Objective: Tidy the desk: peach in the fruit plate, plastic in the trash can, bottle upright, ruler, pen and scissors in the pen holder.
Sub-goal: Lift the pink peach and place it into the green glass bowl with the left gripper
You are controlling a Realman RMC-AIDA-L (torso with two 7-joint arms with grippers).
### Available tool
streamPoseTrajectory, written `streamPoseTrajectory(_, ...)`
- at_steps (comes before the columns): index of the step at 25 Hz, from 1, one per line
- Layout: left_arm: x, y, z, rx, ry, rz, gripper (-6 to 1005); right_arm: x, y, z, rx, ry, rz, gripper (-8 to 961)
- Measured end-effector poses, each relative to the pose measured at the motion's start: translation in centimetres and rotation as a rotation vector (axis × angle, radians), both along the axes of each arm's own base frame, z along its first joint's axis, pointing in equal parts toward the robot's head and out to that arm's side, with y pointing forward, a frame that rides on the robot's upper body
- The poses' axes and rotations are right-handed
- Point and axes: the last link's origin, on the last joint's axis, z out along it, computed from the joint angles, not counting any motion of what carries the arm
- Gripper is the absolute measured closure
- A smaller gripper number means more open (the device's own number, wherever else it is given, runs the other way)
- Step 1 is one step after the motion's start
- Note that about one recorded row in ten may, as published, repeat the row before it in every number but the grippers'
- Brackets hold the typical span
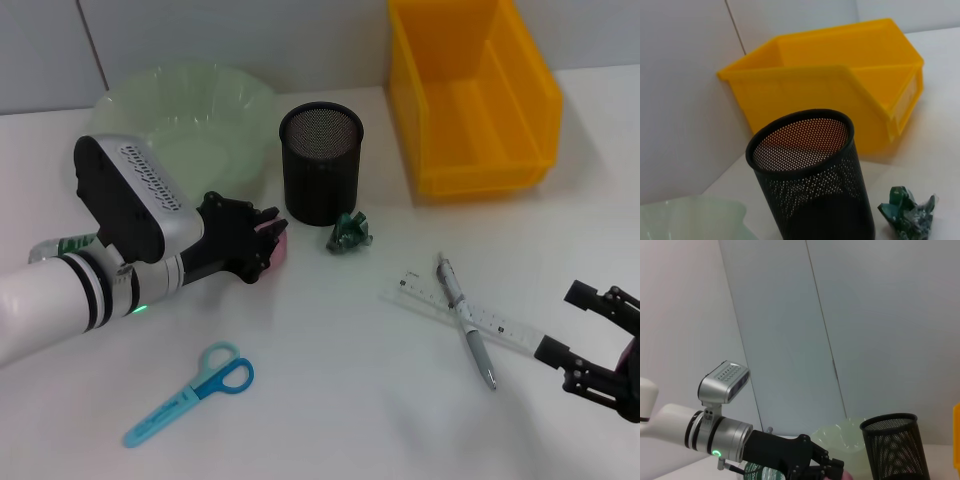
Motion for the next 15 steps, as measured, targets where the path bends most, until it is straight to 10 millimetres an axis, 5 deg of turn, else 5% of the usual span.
streamPoseTrajectory(3,0.0,-0.1,0.1,0.003,-0.003,0.0,884,0.0,0.0,0.0,0.0,0.001,-0.001,127)
streamPoseTrajectory(10,0.6,-0.2,0.2,0.004,-0.019,-0.019,915,0.0,0.0,0.0,0.0,0.001,-0.002,128)
streamPoseTrajectory(15,3.6,-1.6,1.8,-0.028,-0.163,-0.129,957,0.1,-0.2,0.0,-0.001,0.001,-0.006,129)
